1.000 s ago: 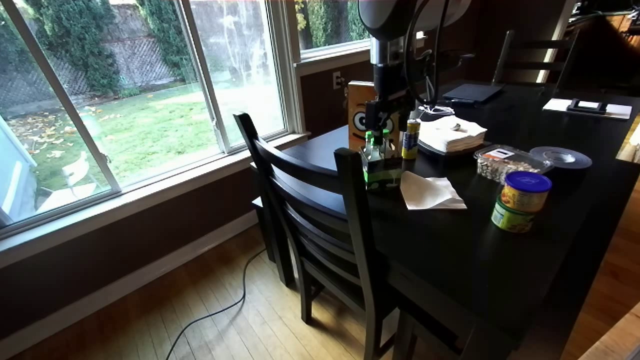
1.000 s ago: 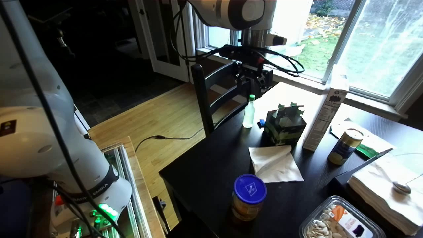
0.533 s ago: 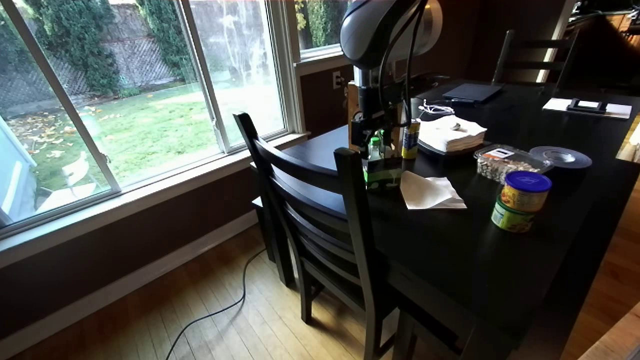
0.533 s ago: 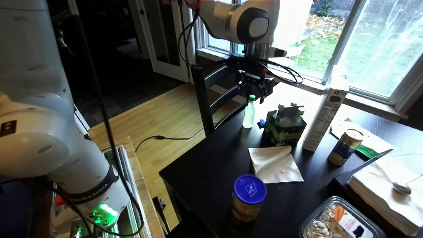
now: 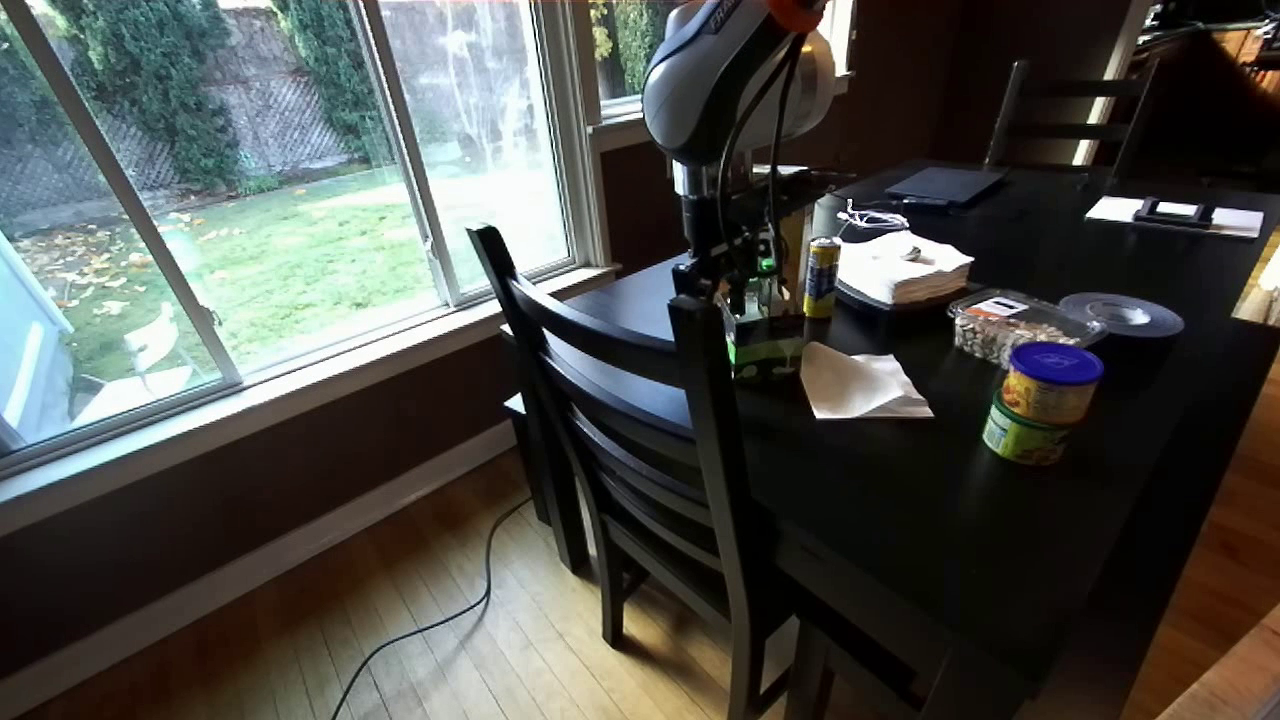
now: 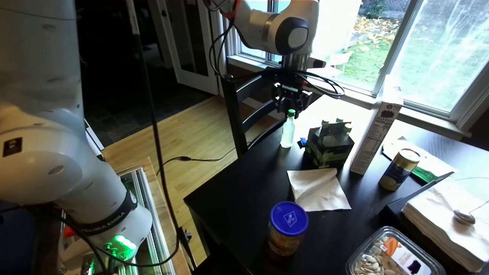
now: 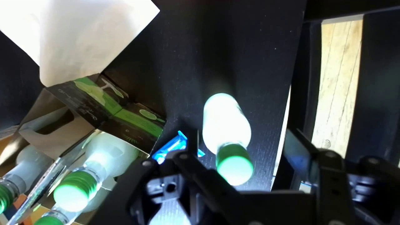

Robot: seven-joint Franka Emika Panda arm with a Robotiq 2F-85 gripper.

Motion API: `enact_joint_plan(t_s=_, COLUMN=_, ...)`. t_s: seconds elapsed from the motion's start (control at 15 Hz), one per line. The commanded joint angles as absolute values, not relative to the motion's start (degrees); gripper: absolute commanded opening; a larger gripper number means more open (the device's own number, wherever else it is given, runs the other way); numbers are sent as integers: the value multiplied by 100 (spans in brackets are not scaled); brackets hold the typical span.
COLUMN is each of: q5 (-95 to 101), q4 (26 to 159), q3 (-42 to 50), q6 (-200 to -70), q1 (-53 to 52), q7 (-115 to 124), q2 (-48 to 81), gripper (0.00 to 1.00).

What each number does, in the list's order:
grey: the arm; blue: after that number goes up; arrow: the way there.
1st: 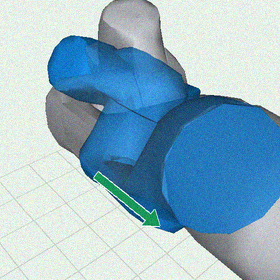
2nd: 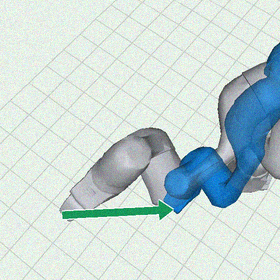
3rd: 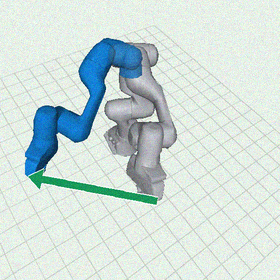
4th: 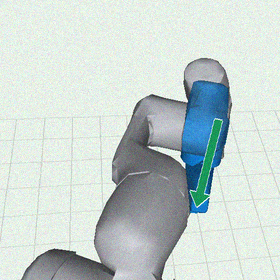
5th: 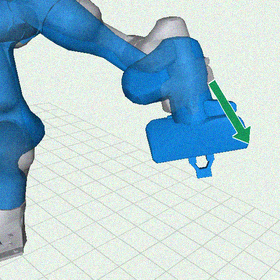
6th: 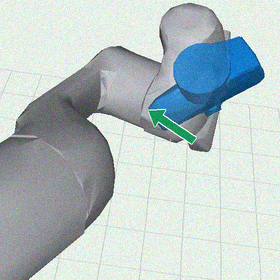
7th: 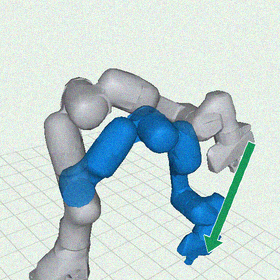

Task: Put one bottle on the paper towel

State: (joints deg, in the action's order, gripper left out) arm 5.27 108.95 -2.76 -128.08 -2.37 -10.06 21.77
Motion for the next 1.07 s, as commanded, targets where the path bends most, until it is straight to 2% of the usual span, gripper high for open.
enact_joint_plan(t_s=0.0, q5=704, q4=10627, q3=-268, q6=-12861, q1=-288, q7=-1037, q2=2380, gripper=42)
enact_joint_plan(t_s=0.27, q5=803, q4=10616, q3=-256, q6=-13005, q1=-309, q7=-1031, q2=2392, gripper=26)
enact_joint_plan(t_s=0.4, q5=868, q4=10622, q3=-240, q6=-13054, q1=-314, q7=-1012, q2=2398, gripper=30)
enact_joint_plan(t_s=0.53, q5=897, q4=10640, q3=-242, q6=-13131, q1=-304, q7=-1032, q2=2404, gripper=38)
enact_joint_plan(t_s=0.6, q5=914, q4=10645, q3=-243, q6=-13184, q1=-301, q7=-1044, q2=2416, gripper=45)
enact_joint_plan(t_s=0.93, q5=965, q4=10670, q3=-258, q6=-13360, q1=-287, q7=-1132, q2=2458, gripper=60)
enact_joint_plan(t_s=1.0, q5=962, q4=10684, q3=-268, q6=-13410, q1=-279, q7=-1182, q2=2459, gripper=53)
